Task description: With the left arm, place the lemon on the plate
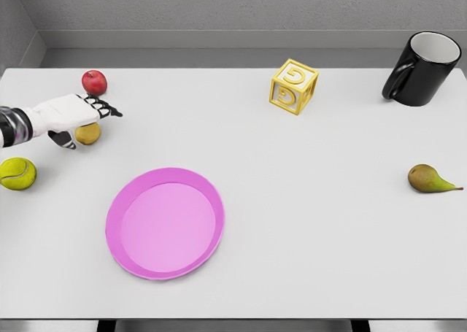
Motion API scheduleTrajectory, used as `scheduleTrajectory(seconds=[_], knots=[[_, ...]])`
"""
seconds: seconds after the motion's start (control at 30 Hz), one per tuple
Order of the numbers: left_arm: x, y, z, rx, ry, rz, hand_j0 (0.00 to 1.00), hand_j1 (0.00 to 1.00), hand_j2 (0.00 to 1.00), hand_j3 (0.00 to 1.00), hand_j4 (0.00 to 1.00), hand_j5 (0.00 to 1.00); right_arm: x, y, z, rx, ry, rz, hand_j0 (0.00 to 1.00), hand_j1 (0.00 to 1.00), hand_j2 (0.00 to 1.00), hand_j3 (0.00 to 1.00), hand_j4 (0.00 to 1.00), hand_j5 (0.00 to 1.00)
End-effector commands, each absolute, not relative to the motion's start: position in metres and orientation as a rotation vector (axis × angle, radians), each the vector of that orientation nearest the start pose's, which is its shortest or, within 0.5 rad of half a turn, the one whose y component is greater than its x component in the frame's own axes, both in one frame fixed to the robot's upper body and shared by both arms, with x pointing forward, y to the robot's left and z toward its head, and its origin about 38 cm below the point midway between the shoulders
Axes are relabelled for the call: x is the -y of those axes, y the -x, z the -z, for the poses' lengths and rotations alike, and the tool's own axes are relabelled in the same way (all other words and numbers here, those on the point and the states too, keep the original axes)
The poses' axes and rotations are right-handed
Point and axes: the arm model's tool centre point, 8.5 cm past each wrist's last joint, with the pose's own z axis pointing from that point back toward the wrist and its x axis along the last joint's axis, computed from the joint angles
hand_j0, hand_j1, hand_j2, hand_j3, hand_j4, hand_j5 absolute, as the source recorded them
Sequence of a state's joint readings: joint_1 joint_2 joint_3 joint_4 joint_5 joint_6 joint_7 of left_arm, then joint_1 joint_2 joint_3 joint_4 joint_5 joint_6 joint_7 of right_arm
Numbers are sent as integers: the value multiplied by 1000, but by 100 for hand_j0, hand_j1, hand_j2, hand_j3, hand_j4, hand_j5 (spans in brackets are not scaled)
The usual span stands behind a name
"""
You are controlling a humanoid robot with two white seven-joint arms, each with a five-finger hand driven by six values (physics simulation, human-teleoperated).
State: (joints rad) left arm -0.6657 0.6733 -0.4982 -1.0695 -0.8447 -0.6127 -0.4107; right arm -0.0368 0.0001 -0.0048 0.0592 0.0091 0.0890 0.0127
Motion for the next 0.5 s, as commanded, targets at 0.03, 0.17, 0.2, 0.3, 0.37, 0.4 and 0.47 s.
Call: scheduleTrajectory(seconds=[0.03,0.17,0.2,0.3,0.37,0.4,0.47], knots=[[-364,-483,-159,1087,-694,2033,100,100,100,100,100,100,270,6,260,-111,75,1,100,100,100,100,100,100],[-364,-484,-155,1082,-687,2030,100,100,100,100,100,100,270,6,260,-112,75,1,100,100,100,100,100,100],[-366,-484,-153,1074,-684,2025,100,100,100,100,100,100,270,6,260,-112,73,1,100,100,100,100,100,100],[-367,-484,-153,1071,-684,2024,100,100,100,100,100,100,270,7,260,-114,73,1,100,100,100,100,100,100],[-366,-483,-153,1072,-684,2026,100,100,100,100,100,100,270,6,260,-112,75,1,100,100,100,100,100,100],[-367,-483,-153,1070,-683,2026,100,100,100,100,100,100,270,6,260,-112,73,1,100,100,100,100,100,100],[-367,-484,-153,1071,-684,2024,100,100,100,100,100,100,270,6,260,-112,73,1,100,100,100,100,100,100]])
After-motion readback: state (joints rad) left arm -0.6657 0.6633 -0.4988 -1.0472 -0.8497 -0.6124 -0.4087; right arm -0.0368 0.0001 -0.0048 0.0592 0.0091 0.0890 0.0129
